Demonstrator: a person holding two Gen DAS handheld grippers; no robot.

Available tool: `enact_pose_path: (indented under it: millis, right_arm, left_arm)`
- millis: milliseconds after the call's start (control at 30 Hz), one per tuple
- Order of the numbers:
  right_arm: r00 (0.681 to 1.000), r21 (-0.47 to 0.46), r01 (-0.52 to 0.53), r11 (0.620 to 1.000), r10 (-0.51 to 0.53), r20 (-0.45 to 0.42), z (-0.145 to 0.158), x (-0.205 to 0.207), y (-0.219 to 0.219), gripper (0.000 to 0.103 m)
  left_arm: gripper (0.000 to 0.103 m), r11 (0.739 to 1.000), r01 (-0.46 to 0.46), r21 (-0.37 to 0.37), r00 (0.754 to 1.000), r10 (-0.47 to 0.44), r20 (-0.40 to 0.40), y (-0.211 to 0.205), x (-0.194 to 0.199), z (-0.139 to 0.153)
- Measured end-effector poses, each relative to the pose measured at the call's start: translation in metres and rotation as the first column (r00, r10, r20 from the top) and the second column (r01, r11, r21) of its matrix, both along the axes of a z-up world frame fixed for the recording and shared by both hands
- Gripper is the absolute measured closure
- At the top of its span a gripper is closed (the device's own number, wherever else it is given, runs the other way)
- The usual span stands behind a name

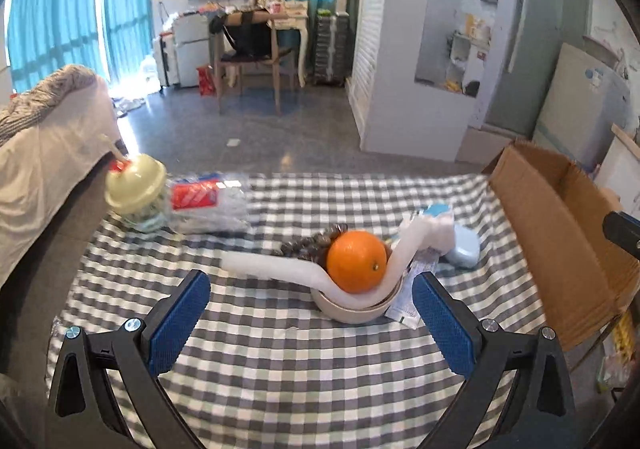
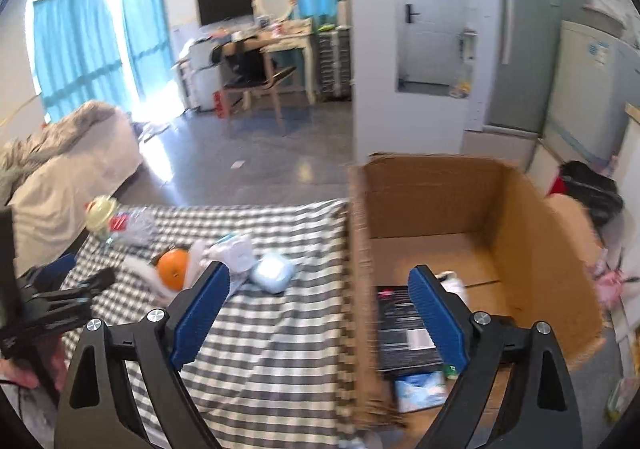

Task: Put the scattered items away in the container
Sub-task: 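Move both grippers back over the table, then grasp the white bear figurine with the right gripper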

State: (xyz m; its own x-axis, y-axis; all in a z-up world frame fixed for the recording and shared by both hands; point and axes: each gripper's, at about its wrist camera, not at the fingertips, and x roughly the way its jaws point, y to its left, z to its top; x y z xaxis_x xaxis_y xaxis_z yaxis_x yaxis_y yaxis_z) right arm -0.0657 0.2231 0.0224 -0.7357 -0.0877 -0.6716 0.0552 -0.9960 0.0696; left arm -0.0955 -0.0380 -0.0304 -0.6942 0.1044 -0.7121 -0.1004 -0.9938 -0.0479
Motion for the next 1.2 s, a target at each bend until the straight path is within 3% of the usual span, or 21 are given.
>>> enact_pose_path:
  millis: [267,600,800,867,900,1200]
  right_arm:
    - [0.989,0.077,-0.132,0.988,0.127,0.071,-0.041,-0.054,-0.068,0.012]
    - [0.988,0.129,-0.091,0.987,0.073,0.139,-0.087,-0.119,-0.099,0.013]
    - [0.981,0.081,-0.099,0.992,0.084,0.173,-0.102,-0.133,-0.097,0.014]
    - [0.979,0.062,-0.121,0.991,0.108,0.175,-0.101,-0.131,-0.097,0.030]
    - [0.972,0.032,-0.151,0.988,0.142,0.189,-0.101,-0.131,-0.097,0.043]
    - [0.964,0.109,-0.215,0.971,0.193,0.183,-0.104,-0.122,-0.110,0.041]
  left_arm:
    - [0.000,1.000,0.029,-0.003,0.998,-0.029,0.059,-0.001,-0.019,-0.030]
    - [0.000,1.000,0.001,-0.003,0.997,-0.001,0.076,-0.019,-0.041,-0.046]
    - [0.000,1.000,-0.002,0.006,0.997,0.002,0.083,-0.026,-0.047,-0.052]
    - [0.000,1.000,-0.007,0.007,0.996,0.007,0.086,-0.028,-0.049,-0.053]
    - [0.000,1.000,-0.010,0.008,0.996,0.010,0.088,-0.029,-0.050,-0.054]
    - [0.000,0.999,-0.037,0.030,0.994,0.034,0.104,-0.047,-0.049,-0.058]
